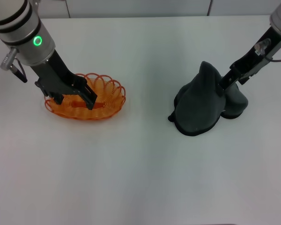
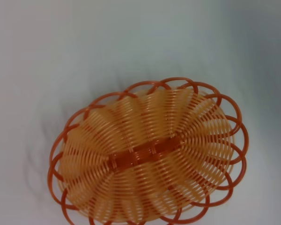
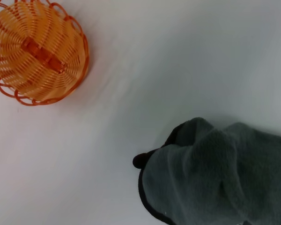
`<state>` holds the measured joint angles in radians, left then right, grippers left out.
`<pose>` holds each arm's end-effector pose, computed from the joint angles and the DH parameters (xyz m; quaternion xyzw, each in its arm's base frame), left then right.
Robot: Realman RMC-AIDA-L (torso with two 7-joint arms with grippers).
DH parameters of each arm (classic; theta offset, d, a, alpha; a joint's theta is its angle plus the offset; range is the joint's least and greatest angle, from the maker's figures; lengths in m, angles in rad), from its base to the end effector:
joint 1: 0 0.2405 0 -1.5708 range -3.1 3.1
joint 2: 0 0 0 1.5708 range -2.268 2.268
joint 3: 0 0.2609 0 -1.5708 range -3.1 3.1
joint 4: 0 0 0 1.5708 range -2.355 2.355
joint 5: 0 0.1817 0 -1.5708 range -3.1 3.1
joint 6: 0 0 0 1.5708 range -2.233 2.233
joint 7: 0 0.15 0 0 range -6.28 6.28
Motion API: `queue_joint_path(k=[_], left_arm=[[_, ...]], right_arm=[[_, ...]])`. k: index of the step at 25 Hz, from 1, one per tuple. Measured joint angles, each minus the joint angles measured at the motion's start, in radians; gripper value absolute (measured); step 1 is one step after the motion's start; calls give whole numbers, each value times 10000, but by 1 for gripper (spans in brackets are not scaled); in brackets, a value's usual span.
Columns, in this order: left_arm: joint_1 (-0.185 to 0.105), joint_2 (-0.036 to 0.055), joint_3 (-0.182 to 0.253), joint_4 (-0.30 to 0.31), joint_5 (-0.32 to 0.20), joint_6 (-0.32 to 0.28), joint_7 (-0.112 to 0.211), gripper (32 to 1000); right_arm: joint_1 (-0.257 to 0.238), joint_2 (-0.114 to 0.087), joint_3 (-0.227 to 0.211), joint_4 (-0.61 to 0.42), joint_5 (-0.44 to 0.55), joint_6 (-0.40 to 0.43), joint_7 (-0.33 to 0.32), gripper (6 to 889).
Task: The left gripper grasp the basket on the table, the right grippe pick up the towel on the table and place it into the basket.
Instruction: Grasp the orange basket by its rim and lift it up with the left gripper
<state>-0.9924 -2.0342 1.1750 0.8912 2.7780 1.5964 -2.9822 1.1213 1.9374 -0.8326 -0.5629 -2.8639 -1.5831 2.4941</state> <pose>-0.1722 0.3862 -0.0015 -0.7892 -0.5361 0.2180 0.2055 0.1837 0.4002 0.0201 -0.8570 0.4559 -0.2131 0.1109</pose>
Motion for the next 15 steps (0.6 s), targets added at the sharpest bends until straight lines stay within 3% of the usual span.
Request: queue_joint_path(k=[15], left_arm=[[26, 44, -169, 0, -131, -87, -37, 891]], right_arm=[[0, 1, -4, -1, 0, 0, 1, 851]])
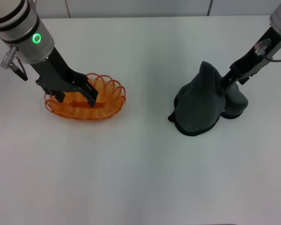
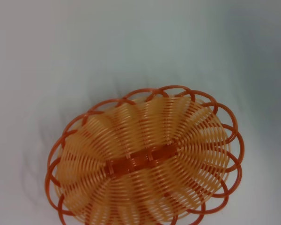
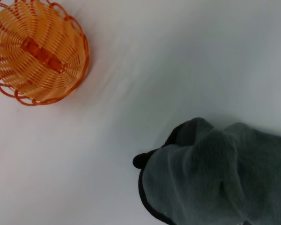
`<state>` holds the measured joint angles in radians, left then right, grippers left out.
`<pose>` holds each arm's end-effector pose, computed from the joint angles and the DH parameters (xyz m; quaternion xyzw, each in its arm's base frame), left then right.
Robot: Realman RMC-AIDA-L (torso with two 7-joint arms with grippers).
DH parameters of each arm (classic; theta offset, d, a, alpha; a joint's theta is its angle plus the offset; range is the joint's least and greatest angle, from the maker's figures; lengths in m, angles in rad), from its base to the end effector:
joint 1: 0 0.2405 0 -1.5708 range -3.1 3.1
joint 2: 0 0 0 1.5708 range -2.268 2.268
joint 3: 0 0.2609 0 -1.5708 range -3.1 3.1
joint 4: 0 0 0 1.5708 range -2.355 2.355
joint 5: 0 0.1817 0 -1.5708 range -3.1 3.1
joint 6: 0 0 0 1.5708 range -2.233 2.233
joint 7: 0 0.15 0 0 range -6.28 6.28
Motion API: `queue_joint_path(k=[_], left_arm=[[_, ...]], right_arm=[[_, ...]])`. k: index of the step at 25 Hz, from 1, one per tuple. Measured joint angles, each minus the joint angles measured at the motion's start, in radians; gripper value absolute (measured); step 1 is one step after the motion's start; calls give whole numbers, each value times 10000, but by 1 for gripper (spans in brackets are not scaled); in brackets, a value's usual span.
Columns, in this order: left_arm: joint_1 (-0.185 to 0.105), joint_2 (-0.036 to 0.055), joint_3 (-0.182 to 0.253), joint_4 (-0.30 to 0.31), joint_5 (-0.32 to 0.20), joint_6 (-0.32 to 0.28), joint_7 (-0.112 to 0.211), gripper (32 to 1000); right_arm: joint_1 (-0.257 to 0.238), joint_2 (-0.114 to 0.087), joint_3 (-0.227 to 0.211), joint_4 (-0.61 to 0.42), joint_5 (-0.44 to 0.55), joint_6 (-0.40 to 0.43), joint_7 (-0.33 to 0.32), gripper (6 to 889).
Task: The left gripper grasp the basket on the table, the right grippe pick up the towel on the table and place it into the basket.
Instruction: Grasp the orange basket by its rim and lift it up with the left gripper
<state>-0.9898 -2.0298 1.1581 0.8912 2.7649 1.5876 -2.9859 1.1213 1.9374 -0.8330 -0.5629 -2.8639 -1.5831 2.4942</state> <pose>-0.1718 0.3883 0.0002 -0.7877 -0.5438 0.2041 0.2051 0.1837 0.4002 0.0201 -0.8570 0.4558 -0.2133 0.1110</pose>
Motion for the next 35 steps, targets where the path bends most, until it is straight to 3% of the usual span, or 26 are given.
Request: queue_joint_path(k=[16, 21, 24, 27, 30, 35], left_arm=[[54, 5, 1, -18, 50, -216, 16, 891], [96, 266, 0, -243, 127, -739, 33, 891], [187, 495, 1, -468, 146, -1193, 44, 891], [307, 669, 0, -608, 156, -1558, 48, 891], [429, 747, 1, -663, 161, -1911, 67, 891], [537, 764, 1, -911, 223, -2550, 275, 892]], right_arm=[[7, 0, 0, 0, 0, 0, 8, 851], [40, 0, 0, 0, 0, 0, 5, 851], [46, 0, 0, -1, 0, 0, 3, 851], [57, 10, 0, -1, 0, 0, 1, 850], [90, 13, 0, -1, 0, 0, 0, 850], [132, 32, 0, -2, 0, 0, 0, 850]])
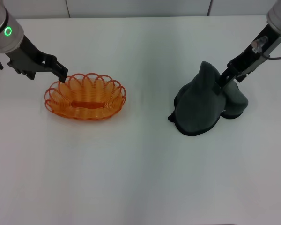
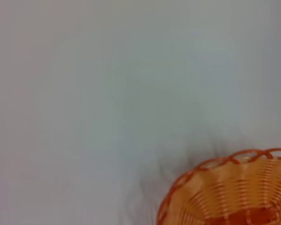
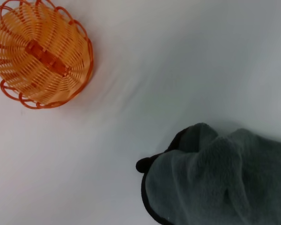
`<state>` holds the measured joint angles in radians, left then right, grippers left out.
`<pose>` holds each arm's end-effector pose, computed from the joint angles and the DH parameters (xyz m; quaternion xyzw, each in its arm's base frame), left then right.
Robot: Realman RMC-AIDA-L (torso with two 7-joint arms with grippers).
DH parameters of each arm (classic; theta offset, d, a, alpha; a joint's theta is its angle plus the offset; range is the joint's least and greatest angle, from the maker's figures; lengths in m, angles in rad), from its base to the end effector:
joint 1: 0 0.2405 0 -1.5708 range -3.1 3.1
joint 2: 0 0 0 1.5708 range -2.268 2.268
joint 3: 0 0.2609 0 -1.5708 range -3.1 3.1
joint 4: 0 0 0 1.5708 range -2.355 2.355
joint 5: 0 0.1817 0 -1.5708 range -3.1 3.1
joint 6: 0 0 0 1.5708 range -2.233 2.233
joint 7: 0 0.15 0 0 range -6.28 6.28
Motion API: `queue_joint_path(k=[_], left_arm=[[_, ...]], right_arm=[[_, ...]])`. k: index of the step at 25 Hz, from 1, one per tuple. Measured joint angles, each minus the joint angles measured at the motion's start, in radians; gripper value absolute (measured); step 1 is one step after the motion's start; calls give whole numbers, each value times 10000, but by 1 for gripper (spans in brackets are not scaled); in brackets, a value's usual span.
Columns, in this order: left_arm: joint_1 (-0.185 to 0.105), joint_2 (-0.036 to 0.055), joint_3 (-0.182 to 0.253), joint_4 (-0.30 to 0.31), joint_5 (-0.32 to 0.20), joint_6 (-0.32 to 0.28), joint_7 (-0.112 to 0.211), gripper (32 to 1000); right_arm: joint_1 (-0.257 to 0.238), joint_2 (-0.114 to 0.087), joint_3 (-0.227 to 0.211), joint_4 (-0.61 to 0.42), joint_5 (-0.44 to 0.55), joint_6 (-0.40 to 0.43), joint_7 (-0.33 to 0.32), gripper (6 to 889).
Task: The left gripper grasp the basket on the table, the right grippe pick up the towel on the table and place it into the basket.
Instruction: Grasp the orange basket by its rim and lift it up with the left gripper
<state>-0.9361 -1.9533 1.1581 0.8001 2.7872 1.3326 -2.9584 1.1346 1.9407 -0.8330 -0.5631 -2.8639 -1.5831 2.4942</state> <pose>-0.2148 0.4194 0.0296 -0.7686 -0.5403 0.1617 0.3021 0.1780 0.4019 0.0187 -0.8603 0.4499 -0.2126 0.1109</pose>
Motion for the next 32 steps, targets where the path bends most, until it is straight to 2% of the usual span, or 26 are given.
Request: queue_joint_path(k=[10, 18, 26, 32], left_arm=[[190, 5, 62, -468, 36, -765, 202, 892], [330, -77, 114, -929, 32, -1383, 283, 892], [514, -210, 137, -1470, 30, -2105, 393, 892], [494, -402, 139, -1890, 31, -2577, 582, 892]], right_arm=[[23, 15, 0, 2, 0, 91, 0, 850], [23, 13, 0, 3, 45, 97, 0, 849], [122, 42, 0, 3, 50, 176, 0, 849], [132, 59, 0, 3, 42, 204, 0, 849]])
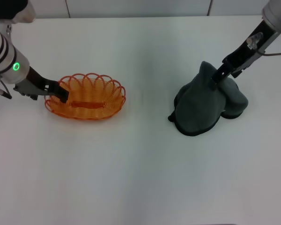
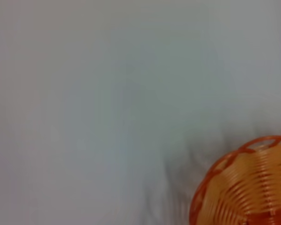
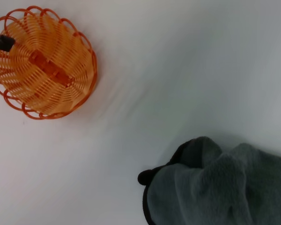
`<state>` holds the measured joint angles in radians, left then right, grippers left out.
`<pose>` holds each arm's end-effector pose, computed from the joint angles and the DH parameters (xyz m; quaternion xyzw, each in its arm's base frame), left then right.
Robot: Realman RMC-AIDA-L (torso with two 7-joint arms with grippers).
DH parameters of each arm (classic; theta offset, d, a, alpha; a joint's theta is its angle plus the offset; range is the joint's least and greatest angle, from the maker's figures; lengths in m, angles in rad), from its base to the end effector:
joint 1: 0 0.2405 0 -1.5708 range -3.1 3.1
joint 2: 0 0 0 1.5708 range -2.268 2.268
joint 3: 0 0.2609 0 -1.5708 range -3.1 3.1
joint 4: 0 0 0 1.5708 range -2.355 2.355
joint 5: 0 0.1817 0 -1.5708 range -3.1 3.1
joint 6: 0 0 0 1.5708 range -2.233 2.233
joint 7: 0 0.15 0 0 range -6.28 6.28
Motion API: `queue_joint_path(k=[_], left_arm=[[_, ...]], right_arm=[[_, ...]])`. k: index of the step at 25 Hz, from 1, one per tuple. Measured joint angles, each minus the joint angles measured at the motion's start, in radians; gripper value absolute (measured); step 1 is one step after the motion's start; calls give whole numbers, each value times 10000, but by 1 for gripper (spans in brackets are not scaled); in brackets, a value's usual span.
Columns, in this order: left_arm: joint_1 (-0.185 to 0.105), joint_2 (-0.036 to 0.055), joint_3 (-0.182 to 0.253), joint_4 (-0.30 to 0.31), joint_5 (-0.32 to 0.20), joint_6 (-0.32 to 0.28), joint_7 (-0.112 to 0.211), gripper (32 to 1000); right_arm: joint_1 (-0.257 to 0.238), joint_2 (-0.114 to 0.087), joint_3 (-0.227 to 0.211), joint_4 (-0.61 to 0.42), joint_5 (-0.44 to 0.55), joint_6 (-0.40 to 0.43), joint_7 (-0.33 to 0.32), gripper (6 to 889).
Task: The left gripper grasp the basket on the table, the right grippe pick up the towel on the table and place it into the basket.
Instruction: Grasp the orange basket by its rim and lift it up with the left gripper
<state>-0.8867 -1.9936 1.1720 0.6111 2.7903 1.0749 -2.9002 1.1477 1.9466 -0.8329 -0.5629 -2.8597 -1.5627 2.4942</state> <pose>-0.2594 0.4098 -0.0034 -0.7628 -0.5422 0.1570 0.3156 0.1717 0.4061 0.0159 -0.8652 0.4418 -0.2059 0.1173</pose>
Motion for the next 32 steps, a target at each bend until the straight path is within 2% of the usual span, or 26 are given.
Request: queue_joint_path(k=[5, 8, 25, 32], left_arm=[[-30, -153, 2, -343, 0, -339, 168, 892], [-41, -208, 13, -428, 0, -440, 216, 892], [-103, -275, 15, -558, -28, -535, 273, 891], [-119, -274, 14, -558, -49, -535, 309, 789]], right_arm=[[16, 6, 0, -1, 12, 11, 1, 849], [24, 18, 0, -1, 10, 12, 1, 849], [106, 45, 0, -1, -13, 27, -15, 848], [105, 46, 0, -1, -26, 27, -15, 848]])
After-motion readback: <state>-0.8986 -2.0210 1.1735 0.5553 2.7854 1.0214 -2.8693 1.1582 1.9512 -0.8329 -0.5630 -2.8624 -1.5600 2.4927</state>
